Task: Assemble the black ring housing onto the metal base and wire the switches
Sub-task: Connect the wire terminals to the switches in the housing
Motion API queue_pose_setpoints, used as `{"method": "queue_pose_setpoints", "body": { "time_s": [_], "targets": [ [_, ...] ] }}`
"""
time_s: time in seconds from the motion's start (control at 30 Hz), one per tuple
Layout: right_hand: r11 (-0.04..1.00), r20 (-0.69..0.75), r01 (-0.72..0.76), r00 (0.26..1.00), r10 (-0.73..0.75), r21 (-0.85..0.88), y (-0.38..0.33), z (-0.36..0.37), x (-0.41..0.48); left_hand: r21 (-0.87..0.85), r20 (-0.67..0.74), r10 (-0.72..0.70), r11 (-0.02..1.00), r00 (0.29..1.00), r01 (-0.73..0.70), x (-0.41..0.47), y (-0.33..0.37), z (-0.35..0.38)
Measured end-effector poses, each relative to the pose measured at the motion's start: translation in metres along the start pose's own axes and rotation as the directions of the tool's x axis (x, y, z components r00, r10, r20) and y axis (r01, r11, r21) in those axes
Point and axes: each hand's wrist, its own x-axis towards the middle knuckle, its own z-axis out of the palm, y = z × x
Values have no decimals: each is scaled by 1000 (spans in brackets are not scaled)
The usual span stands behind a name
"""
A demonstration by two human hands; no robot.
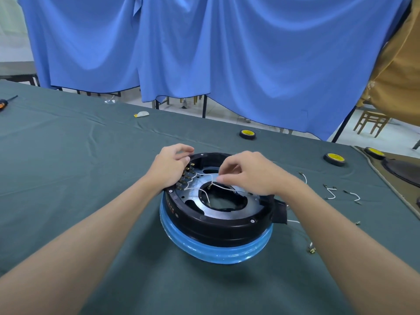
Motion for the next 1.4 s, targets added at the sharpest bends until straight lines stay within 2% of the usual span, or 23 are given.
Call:
{"method": "queue_pose_setpoints", "body": {
  "time_s": [0.07,0.17,0.27,0.43,0.6,0.7,0.83,1.0,1.07,1.17,1.4],
  "targets": [
    [999,-160,-1,987,9,48,14,-9,-13,52,1,10,999,1000,-10,0,1,0],
    [990,-391,-53,915,101,133,43,-20,-36,197,-22,36,980,999,-31,0,3,0],
    [968,-505,-146,831,231,203,76,-20,-58,311,-20,77,948,997,-67,1,7,1],
    [934,-388,-341,851,355,105,110,3,-72,349,-19,55,936,998,-45,2,17,-1],
    [908,-397,-415,827,399,47,120,26,-79,444,-9,13,896,1000,-8,2,22,1],
    [915,-341,-402,866,365,-41,119,30,-81,605,19,-8,797,1000,-5,0,27,8],
    [935,-299,-344,904,307,-80,117,30,-82,801,28,-14,598,1000,-14,-7,38,25],
    [954,-224,-288,938,265,-78,109,30,-90,816,141,40,561,989,-139,-17,51,57],
    [955,-215,-288,939,269,-66,107,32,-89,838,178,52,516,983,-179,-19,51,62],
    [946,-228,-322,920,320,28,106,34,-89,865,186,60,462,981,-192,-19,49,61],
    [856,-344,-506,789,509,107,119,33,-90,821,133,87,549,987,-159,-17,43,52]
  ]
}}
